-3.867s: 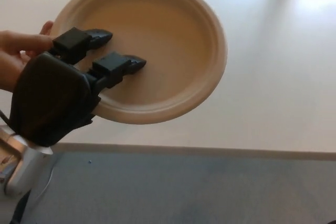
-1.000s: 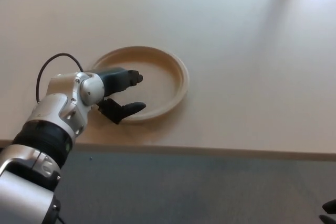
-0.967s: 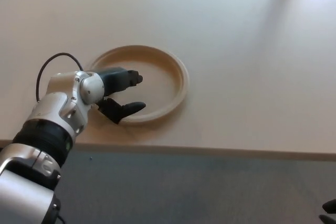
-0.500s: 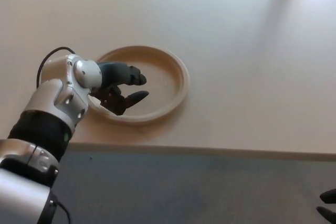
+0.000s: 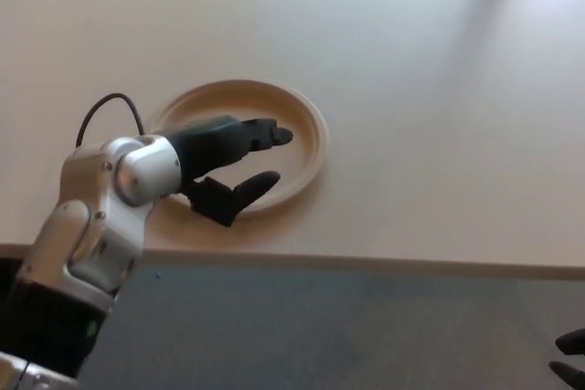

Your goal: A person passes a plate to the robot and the robot grabs it with its left hand and places it at the centre of the table infront of it

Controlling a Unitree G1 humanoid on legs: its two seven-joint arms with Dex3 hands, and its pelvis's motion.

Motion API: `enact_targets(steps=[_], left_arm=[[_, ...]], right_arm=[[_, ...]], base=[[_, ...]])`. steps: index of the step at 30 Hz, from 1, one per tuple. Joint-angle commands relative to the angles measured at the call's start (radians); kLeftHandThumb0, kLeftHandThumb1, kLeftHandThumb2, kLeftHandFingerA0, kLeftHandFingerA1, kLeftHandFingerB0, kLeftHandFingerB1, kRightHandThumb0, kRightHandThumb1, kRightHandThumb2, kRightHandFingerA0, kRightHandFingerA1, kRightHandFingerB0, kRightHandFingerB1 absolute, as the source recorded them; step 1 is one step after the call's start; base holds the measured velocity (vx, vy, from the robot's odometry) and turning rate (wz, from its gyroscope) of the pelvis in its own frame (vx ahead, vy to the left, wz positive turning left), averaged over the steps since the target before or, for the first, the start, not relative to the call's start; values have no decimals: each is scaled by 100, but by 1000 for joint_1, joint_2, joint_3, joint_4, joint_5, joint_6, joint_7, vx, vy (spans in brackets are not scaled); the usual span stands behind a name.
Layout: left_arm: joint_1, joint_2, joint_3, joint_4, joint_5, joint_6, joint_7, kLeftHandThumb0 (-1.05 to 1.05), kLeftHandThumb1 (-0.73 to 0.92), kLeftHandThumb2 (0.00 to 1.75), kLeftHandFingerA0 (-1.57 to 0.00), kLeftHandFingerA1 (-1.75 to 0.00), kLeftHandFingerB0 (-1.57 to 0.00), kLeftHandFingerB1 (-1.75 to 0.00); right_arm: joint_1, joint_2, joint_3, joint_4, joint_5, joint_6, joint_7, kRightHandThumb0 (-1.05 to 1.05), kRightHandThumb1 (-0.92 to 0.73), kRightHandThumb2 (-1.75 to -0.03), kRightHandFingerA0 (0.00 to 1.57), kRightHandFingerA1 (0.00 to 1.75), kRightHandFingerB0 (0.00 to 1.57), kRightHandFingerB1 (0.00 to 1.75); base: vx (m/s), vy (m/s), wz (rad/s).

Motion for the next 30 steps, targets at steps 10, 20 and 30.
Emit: enact_targets(steps=[10,20,30], left_arm=[[1083,161,215,-959,59,-535,285,-95,92,80,-27,-37,-15,-30],[1084,283,-28,-661,316,-623,604,-88,91,75,-34,-36,-27,-31],[830,313,-206,-253,438,-605,879,-82,83,83,-47,-43,-35,-37]], right_arm=[[29,-17,-6,17,8,24,10,-72,-69,-60,34,63,20,46],[21,-15,-3,20,5,34,9,-70,-71,-60,31,62,22,46],[-6,-14,-22,18,23,36,16,-71,-69,-61,25,63,22,49]], base=[[0,0,0],[0,0,0],[0,0,0]])
